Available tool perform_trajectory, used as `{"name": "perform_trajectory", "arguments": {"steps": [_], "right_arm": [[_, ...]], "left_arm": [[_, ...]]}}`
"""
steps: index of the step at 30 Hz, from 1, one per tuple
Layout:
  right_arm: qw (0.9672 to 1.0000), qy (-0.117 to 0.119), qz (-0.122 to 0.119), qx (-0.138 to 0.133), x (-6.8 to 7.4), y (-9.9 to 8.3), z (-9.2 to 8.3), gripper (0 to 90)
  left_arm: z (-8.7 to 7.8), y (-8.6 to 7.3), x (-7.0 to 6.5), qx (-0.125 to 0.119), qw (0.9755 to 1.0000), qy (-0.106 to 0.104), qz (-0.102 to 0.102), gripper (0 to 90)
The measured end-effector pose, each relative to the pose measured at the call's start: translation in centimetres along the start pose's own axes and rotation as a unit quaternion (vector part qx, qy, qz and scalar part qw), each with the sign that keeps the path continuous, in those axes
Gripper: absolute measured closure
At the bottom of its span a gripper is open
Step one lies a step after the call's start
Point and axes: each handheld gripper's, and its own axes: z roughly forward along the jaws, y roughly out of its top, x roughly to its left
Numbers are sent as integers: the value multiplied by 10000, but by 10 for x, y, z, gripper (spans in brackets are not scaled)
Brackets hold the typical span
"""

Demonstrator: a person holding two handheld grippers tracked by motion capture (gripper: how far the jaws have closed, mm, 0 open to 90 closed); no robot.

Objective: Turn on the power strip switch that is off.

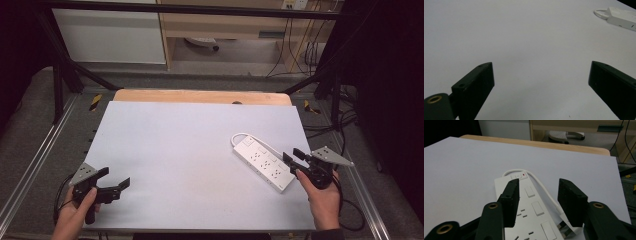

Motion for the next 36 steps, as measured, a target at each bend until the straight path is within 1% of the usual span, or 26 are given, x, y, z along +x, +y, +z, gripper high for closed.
{"name": "perform_trajectory", "arguments": {"steps": [4, 8, 10, 15, 18, 23, 30, 36], "right_arm": [[10000, 22, -43, -5, 0, -1, 4, 585], [10000, 61, -33, 46, 0, -4, 10, 622], [9999, 60, -65, 75, -1, -5, 12, 644], [9999, 96, -80, 108, -1, -8, 14, 696], [9998, 91, -110, 104, -2, -10, 16, 733], [9999, 59, -87, 120, -6, -13, 17, 785], [9999, -29, -15, 160, -11, -19, 20, 823], [9997, -64, -12, 239, -12, -24, 22, 837]], "left_arm": [[0, 0, 0, -26, 10000, -42, -48, 65], [0, 0, 0, -21, 10000, -35, -29, 65], [0, 0, 0, -21, 10000, -42, -48, 65], [0, 0, 0, -26, 10000, -39, -43, 65], [0, 0, 0, -27, 10000, -37, -41, 65], [0, 0, 0, -23, 10000, -39, -40, 65], [0, 0, 0, -5, 10000, -34, -38, 65], [1, 0, 0, 7, 10000, -37, -14, 65]]}}
